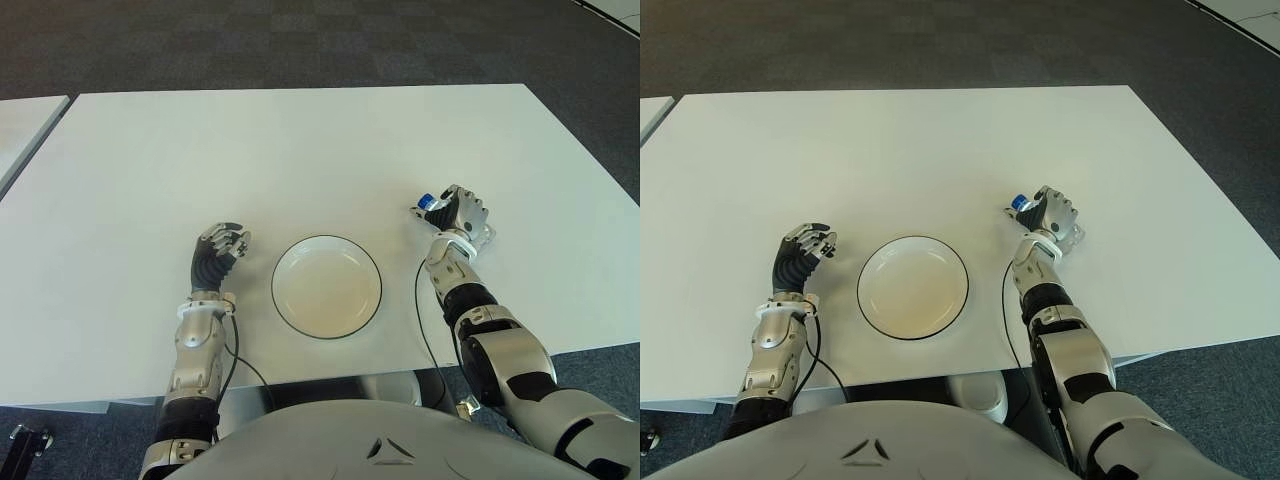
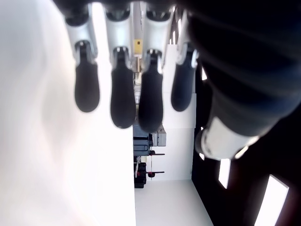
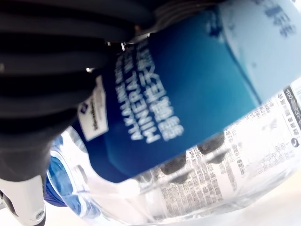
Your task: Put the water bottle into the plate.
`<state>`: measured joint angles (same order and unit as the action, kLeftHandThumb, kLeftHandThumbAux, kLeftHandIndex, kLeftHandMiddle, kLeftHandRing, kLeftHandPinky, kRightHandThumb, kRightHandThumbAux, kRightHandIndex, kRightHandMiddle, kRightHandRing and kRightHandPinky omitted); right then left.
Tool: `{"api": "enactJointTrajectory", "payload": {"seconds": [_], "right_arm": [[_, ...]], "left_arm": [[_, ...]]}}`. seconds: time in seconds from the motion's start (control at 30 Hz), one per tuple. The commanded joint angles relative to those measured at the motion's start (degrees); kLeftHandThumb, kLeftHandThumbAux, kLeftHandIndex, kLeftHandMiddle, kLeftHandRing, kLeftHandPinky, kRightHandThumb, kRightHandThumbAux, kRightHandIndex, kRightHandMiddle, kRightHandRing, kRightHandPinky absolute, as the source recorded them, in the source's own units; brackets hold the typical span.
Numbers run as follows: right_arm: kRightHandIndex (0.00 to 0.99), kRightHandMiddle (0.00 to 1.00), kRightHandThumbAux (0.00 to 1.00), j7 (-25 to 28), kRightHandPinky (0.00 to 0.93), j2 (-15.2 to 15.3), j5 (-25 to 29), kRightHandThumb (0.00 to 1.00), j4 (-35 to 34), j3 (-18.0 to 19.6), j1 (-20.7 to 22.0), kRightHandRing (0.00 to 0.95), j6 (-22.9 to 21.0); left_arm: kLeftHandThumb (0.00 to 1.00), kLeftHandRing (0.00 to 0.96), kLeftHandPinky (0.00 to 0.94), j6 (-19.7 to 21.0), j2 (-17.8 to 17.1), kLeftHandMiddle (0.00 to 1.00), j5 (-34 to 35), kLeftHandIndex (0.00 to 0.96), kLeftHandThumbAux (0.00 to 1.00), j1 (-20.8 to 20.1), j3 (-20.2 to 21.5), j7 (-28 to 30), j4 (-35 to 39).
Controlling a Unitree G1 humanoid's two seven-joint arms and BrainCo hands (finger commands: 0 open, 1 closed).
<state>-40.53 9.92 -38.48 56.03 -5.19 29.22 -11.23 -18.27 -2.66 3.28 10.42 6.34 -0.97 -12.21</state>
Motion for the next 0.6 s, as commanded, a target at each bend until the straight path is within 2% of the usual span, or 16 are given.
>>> {"api": "enactJointTrajectory", "payload": {"seconds": [0.03, 0.4, 0.6], "right_arm": [[0.44, 0.786, 0.715, 4.5, 0.816, -4.5, 7.7, 0.712, 4.1, 2.1, -9.9, 0.791, 0.0], [0.441, 0.785, 0.715, 2.7, 0.817, -5.0, 8.0, 0.712, -1.5, 2.5, -12.0, 0.791, 1.9], [0.441, 0.786, 0.714, -1.2, 0.812, -4.6, 6.8, 0.713, -3.7, 1.5, -13.6, 0.791, 6.3]], "left_arm": [[0.706, 0.589, 0.569, 1.6, 0.1, 0.597, -0.7, 0.432, 0.712, 0.7, 0.4, -0.8, 0.6], [0.706, 0.589, 0.573, 2.5, 0.1, 0.597, -1.5, 0.432, 0.713, 0.6, 0.5, -1.5, 1.3], [0.706, 0.592, 0.578, 2.6, 0.1, 0.596, -1.8, 0.432, 0.712, 0.5, 0.6, -1.6, 1.4]]}}
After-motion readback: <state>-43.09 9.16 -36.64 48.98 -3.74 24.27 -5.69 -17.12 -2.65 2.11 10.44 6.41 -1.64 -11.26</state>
